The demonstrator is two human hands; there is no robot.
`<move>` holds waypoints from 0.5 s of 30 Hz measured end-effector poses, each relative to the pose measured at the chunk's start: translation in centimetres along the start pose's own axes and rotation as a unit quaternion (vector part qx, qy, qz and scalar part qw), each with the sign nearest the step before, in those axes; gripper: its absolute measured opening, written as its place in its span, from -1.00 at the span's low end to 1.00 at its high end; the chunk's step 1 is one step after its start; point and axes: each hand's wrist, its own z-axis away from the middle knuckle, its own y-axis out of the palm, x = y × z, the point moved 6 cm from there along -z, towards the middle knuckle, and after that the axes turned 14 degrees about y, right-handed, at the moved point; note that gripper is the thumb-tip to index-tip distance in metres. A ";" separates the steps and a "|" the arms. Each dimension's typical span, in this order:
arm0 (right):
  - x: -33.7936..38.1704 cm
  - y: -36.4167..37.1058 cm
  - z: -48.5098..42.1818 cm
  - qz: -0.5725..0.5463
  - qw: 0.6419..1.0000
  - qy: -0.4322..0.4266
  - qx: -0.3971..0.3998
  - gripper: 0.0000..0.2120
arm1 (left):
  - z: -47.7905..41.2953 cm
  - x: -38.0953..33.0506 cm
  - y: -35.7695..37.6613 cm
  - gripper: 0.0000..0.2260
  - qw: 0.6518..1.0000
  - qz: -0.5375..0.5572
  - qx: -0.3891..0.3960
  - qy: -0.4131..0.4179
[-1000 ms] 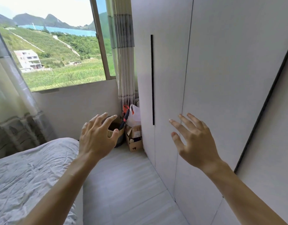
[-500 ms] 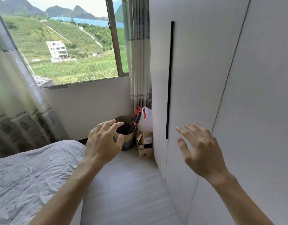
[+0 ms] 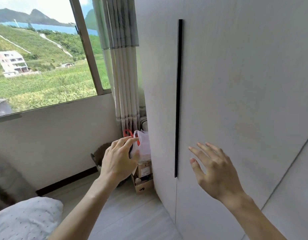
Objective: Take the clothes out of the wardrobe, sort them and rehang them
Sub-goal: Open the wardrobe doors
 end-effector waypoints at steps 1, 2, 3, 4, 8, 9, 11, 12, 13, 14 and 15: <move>0.4 0.6 -1.1 0.009 1.000 0.006 -0.009 -0.57 | -1.9 0.7 0.7 -0.59 1.000 0.030 0.002 0.008; 0.7 1.0 -2.1 0.019 1.000 0.012 -0.019 -0.56 | -3.8 1.1 1.3 -0.59 0.998 0.058 0.002 0.019; 1.0 1.2 -3.1 0.029 0.999 0.019 -0.030 -0.56 | -5.6 1.4 2.1 -0.59 0.996 0.083 0.004 0.032; 1.4 1.4 -4.2 0.039 0.998 0.025 -0.044 -0.56 | -7.4 1.5 2.8 -0.59 0.993 0.105 0.008 0.045; 2.6 1.2 -7.9 0.063 0.991 0.022 -0.120 -0.58 | -13.6 0.9 5.9 -0.57 0.971 0.226 0.030 0.067; 2.9 1.0 -8.8 0.068 0.988 0.021 -0.140 -0.58 | -14.9 0.4 6.6 -0.56 0.961 0.266 0.031 0.067; 3.5 0.7 -10.5 0.074 0.981 0.016 -0.181 -0.58 | -17.6 -0.5 7.9 -0.54 0.942 0.328 0.024 0.067; 3.9 0.5 -11.4 0.079 0.976 0.010 -0.203 -0.58 | -18.8 -0.9 8.5 -0.53 0.933 0.354 0.018 0.063; 4.3 0.4 -12.2 0.086 0.970 0.001 -0.226 -0.58 | -19.9 -1.2 9.2 -0.52 0.923 0.380 0.011 0.058; 4.8 0.4 -13.0 0.095 0.965 -0.009 -0.245 -0.57 | -21.0 -1.5 9.7 -0.52 0.913 0.403 0.003 0.053; 5.3 0.5 -13.9 0.106 0.960 -0.016 -0.260 -0.56 | -21.9 -1.8 10.2 -0.51 0.906 0.421 -0.009 0.049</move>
